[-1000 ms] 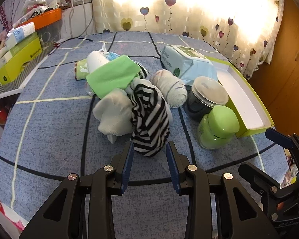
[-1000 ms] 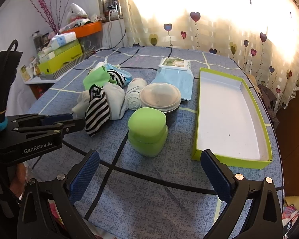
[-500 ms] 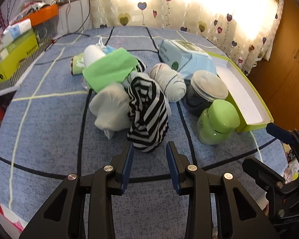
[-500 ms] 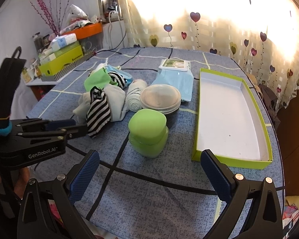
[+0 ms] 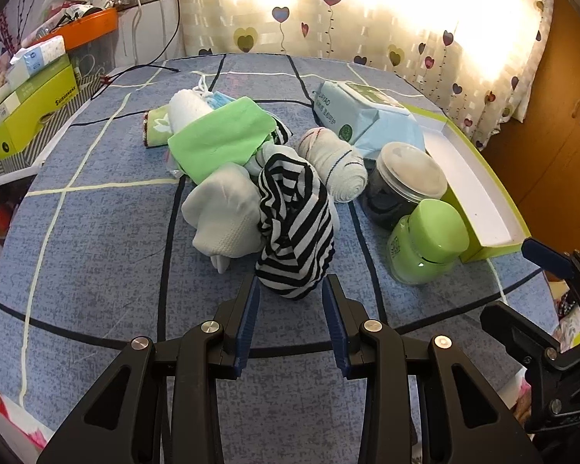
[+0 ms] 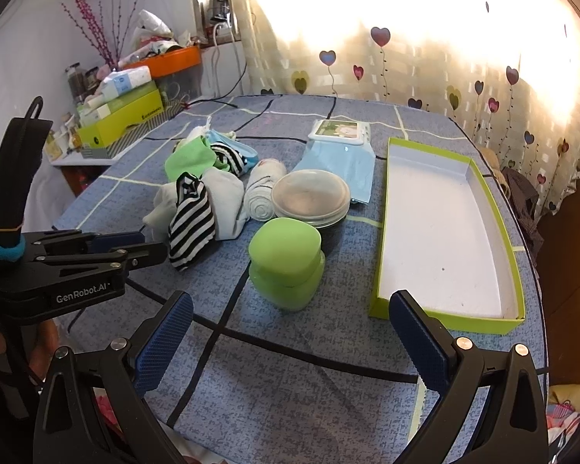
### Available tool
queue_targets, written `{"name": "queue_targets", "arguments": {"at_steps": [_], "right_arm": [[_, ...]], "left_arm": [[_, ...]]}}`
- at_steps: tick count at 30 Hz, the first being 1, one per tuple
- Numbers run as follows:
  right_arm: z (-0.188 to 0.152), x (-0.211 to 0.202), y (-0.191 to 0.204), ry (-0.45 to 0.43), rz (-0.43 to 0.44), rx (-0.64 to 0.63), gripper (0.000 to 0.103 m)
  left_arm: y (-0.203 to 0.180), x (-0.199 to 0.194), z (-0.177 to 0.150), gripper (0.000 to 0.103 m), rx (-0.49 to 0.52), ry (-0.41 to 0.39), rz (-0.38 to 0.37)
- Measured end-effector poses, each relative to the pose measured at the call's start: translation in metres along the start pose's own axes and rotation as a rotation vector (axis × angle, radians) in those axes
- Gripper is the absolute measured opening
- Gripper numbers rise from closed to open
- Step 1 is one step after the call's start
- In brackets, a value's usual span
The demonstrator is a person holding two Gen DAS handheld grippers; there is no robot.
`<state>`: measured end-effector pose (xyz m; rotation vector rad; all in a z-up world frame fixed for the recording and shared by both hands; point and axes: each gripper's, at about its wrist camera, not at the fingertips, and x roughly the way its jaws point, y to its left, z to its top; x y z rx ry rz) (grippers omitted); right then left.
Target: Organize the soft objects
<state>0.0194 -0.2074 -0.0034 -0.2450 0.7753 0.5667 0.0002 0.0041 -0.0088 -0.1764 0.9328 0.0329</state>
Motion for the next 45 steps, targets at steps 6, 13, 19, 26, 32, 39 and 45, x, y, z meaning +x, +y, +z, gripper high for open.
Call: {"name": "queue_targets", "arguments": {"at_steps": [6, 13, 19, 26, 32, 39, 45], "right_arm": [[0.003, -0.003, 0.001, -0.006, 0.007, -0.003, 0.102], [0.003, -0.003, 0.003, -0.004, 0.003, -0.006, 0.102], [0.004, -0.002, 0.004, -0.007, 0.007, -0.007, 0.102], [0.004, -0.003, 0.004, -0.006, 0.008, -0.004, 0.102], [0.004, -0.003, 0.005, -0.009, 0.015, -0.004, 0.102], [0.003, -0.004, 0.005, -0.014, 0.016, -0.002, 0.102], [0.003, -0.005, 0.005, -0.014, 0.019, -0.002, 0.102]], "left_arm": [[0.003, -0.002, 0.0, 0.035, -0.005, -0.013, -0.018], [0.006, -0.005, -0.002, 0.035, -0.01, -0.029, -0.041], [0.005, -0.009, -0.003, 0.035, 0.001, -0.041, -0.059], [0.005, -0.011, -0.004, 0.035, 0.01, -0.053, -0.065], [0.002, -0.012, -0.006, 0.035, 0.027, -0.061, -0.042], [0.002, -0.016, -0.006, 0.035, 0.044, -0.089, -0.045], [0.004, -0.012, -0.005, 0.035, 0.038, -0.07, -0.028]]}}
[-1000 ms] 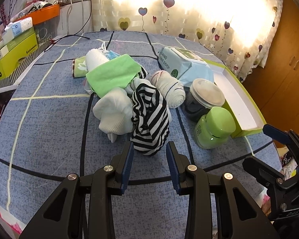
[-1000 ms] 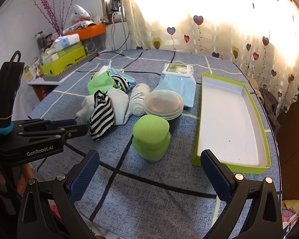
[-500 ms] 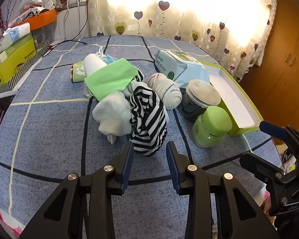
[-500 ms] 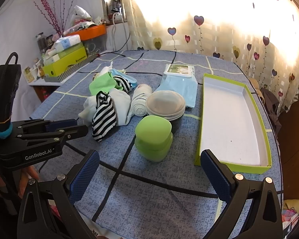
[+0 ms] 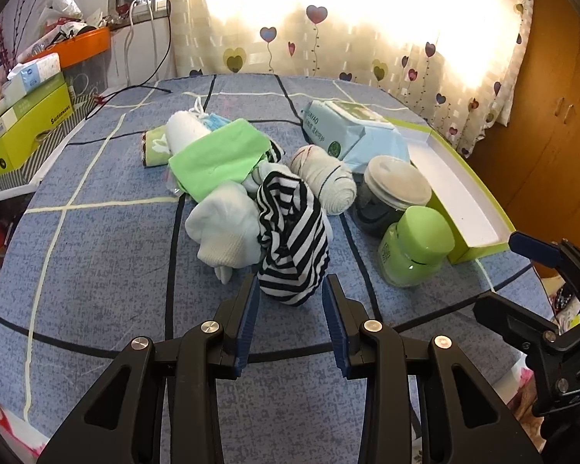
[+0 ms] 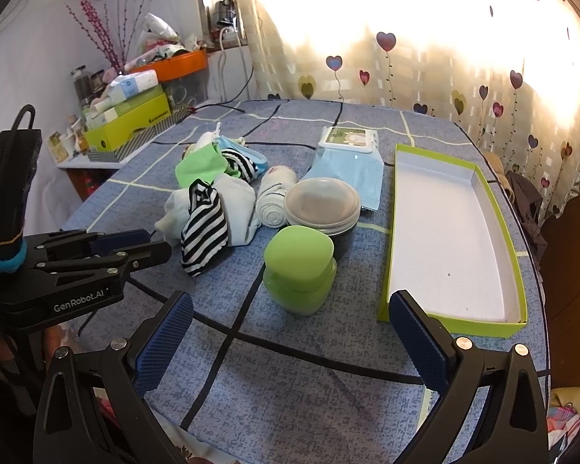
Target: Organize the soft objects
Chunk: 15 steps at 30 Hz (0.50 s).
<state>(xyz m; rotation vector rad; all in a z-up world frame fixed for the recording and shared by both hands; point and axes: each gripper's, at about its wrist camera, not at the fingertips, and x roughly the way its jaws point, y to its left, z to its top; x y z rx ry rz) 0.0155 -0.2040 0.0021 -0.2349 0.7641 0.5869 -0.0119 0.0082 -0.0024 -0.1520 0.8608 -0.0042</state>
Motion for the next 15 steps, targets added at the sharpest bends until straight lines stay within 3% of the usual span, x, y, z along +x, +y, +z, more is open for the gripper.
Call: {"name": "queue_targets", "arguments": {"at_steps": [7, 15], "right_arm": [[0.001, -0.001, 0.0, -0.003, 0.0, -0.003, 0.102], [0.004, -0.001, 0.001, -0.003, -0.004, -0.006, 0.102]], "left_arm": [[0.007, -0.001, 0.002, 0.035, -0.028, 0.006, -0.001], [0.017, -0.003, 0.004, 0.035, -0.074, -0.019, -0.056]]}}
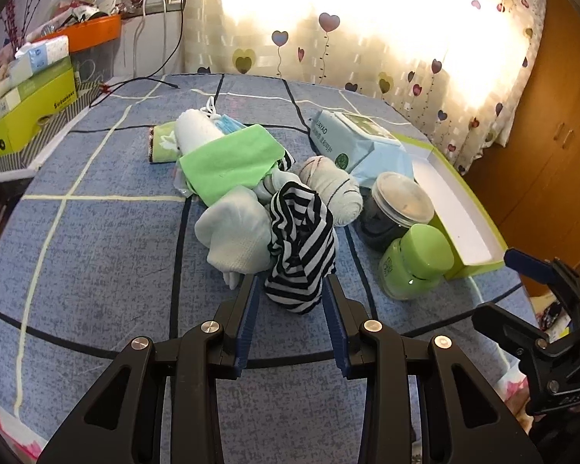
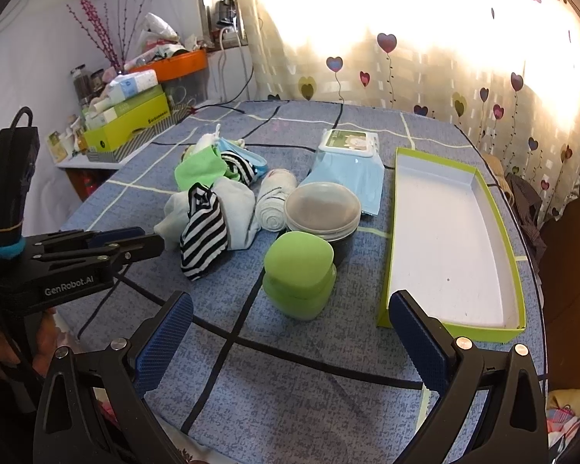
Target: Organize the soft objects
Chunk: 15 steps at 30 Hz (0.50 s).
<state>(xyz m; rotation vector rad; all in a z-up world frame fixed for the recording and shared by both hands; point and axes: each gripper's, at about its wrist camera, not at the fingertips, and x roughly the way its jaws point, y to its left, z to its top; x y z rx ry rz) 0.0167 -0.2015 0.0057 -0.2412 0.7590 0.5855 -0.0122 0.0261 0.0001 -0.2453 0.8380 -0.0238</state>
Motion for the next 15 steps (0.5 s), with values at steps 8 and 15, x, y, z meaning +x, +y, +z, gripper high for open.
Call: {"name": "queue_targets", "arguments": {"at_steps": [8, 15], "right_arm": [[0.005, 0.001, -0.005, -0.007, 0.002, -0.001, 0.102], [0.003, 0.006, -0.011, 0.005, 0.004, 0.01, 0.102]], "left_arm": [[-0.007, 0.014, 0.006, 0.035, 0.009, 0.011, -0.043], [-0.009, 0.042, 0.007, 0.048, -0.002, 0.062, -0.035]]}}
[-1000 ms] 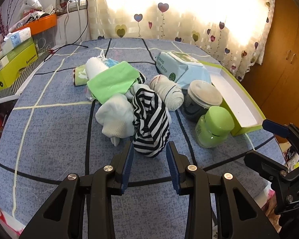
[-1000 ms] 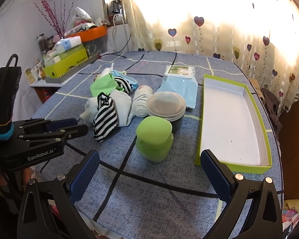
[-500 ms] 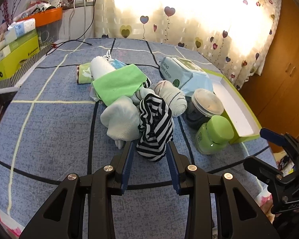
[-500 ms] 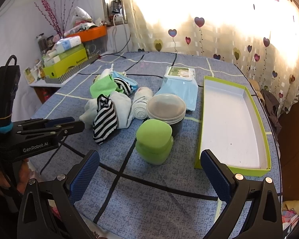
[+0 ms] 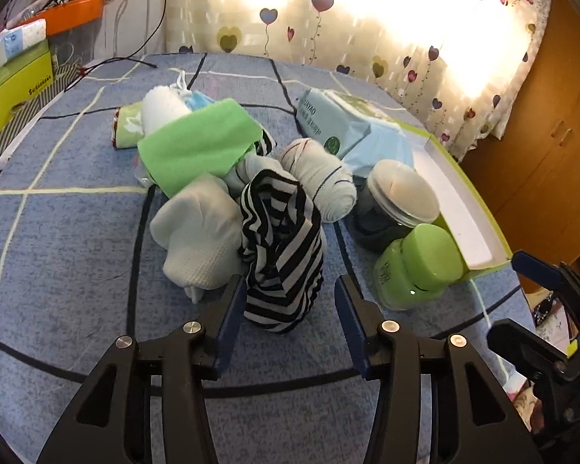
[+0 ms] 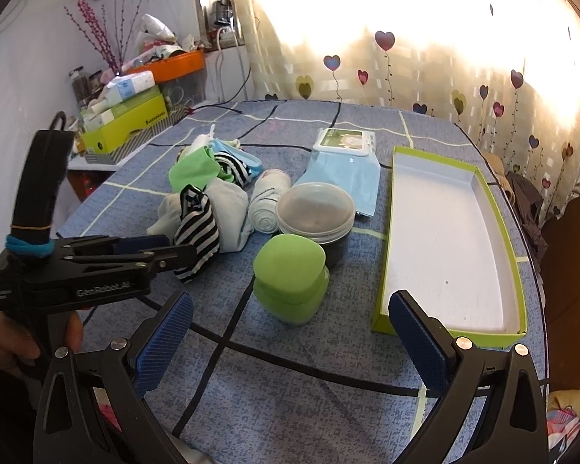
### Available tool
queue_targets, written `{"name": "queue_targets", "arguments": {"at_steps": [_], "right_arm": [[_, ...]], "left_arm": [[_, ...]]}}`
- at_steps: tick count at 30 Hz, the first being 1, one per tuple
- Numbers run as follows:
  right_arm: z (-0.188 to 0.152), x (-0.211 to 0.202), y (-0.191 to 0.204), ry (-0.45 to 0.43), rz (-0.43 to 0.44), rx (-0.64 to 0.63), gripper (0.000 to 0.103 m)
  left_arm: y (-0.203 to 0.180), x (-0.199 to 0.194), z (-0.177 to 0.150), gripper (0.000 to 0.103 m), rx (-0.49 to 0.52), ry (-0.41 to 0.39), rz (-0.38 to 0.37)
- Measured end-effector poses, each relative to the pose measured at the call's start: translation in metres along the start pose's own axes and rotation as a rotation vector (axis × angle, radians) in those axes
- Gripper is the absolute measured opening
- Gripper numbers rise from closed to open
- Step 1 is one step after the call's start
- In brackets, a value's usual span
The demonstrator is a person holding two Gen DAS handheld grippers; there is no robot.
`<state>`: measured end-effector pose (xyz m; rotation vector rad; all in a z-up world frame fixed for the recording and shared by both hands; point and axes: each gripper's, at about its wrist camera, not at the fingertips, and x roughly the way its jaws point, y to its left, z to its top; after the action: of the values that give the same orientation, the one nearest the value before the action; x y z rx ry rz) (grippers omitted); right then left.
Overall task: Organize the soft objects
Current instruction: 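Close the left gripper on the black-and-white striped sock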
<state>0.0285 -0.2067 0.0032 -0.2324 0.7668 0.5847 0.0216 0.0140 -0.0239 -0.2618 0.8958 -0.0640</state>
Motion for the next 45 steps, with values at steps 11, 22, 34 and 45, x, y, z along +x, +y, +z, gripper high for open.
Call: {"name": "queue_targets", "arguments": {"at_steps": [11, 22, 34, 45], "right_arm": [[0.0, 0.004, 0.0, 0.002, 0.0, 0.004, 0.102], [0.003, -0.006, 0.01, -0.019, 0.0, -0.012, 0.102], [0.002, -0.004, 0.008, -0.018, 0.012, -0.007, 0.102], [0.003, 0.002, -0.002, -0.007, 0.011, 0.009, 0.102]], "left_arm": [[0.003, 0.01, 0.001, 0.018, -0.022, -0.002, -0.014], [0.012, -0.024, -0.008, 0.01, -0.024, -0.064, -0.033], [0.001, 0.003, -0.001, 0.037, 0.02, -0.007, -0.022], [0.002, 0.03, 0.007, 0.032, -0.021, 0.023, -0.012]]}}
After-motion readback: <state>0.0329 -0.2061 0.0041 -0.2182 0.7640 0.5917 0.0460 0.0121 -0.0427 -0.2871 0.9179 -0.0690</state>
